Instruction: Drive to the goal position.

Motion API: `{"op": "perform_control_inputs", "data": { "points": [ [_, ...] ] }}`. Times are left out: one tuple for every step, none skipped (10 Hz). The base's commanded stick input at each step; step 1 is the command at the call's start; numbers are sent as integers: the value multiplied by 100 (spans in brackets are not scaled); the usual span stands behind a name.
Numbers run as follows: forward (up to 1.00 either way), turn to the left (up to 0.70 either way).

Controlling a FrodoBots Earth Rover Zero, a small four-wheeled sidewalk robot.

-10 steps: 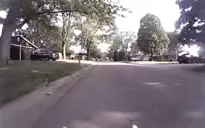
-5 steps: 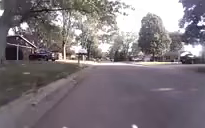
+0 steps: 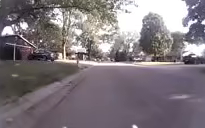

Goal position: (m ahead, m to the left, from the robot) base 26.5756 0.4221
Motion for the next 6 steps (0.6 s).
{"op": "perform_control_inputs", "data": {
  "points": [
    [100, 0],
    [100, 0],
    [100, 0],
    [100, 0],
    [100, 0],
    [100, 0]
  ]
}}
